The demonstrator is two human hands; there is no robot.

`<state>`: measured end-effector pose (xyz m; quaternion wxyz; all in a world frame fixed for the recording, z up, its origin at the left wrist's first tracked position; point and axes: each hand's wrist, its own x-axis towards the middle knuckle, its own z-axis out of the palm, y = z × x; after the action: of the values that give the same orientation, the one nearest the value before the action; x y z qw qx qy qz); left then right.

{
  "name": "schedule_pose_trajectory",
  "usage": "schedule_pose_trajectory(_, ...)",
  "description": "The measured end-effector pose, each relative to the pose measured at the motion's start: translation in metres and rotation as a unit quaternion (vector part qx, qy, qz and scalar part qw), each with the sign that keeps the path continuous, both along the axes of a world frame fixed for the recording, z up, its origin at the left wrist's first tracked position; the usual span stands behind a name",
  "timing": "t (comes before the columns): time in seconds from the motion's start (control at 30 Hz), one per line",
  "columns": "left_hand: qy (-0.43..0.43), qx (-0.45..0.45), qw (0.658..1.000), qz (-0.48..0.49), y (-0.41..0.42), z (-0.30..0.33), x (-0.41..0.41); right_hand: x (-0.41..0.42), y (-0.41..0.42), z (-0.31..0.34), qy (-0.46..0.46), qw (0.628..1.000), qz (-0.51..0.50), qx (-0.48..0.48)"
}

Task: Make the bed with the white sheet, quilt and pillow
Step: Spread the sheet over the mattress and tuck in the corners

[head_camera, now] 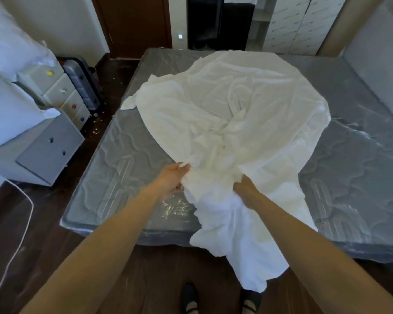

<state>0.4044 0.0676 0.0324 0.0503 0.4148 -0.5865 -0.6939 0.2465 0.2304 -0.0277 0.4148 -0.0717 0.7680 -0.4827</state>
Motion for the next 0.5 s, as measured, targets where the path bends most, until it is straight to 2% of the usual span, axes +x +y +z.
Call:
schedule_pose_trajectory(0.1,-0.030,-0.054,0.989,0.133,-0.016,-0.015,0.008,0.033,-0.006,0.027,-0.128,0.965,0.227,-0.023)
schedule_pose_trajectory(0.17,-0.087,0.065,0.976,0.187,-0.015,-0.022,0.025,0.052,-0.006,0.041,-0.188,0.934,0.302,-0.031)
schedule_pose_trajectory(0.2,-0.098,0.137,0.970,0.174,-0.004,-0.023,0.032,0.057,-0.003,0.042,-0.223,0.917,0.328,-0.041)
schedule_pose_trajectory(0.27,-0.089,0.194,0.970,0.112,0.022,-0.029,0.036,0.062,0.003,0.037,-0.301,0.883,0.357,-0.048)
schedule_pose_trajectory(0.3,-0.084,0.186,0.976,0.071,0.035,-0.031,0.030,0.060,0.008,0.031,-0.324,0.884,0.335,-0.044)
schedule_pose_trajectory(0.33,-0.080,0.167,0.982,0.024,0.047,-0.031,0.023,0.055,0.011,0.025,-0.326,0.901,0.285,-0.034)
schedule_pose_trajectory(0.4,-0.069,0.123,0.989,-0.049,0.058,-0.022,0.009,0.038,0.019,0.010,-0.246,0.962,0.119,-0.010)
schedule_pose_trajectory(0.43,-0.066,0.111,0.989,-0.074,0.060,-0.021,0.008,0.028,0.021,-0.001,-0.200,0.980,0.014,0.005)
schedule_pose_trajectory(0.47,-0.059,0.098,0.988,-0.107,0.061,-0.019,0.008,0.022,0.023,-0.010,-0.160,0.985,-0.065,0.015)
schedule_pose_trajectory(0.5,-0.050,0.092,0.984,-0.146,0.061,-0.015,0.011,0.023,0.024,-0.012,-0.142,0.987,-0.066,0.033)
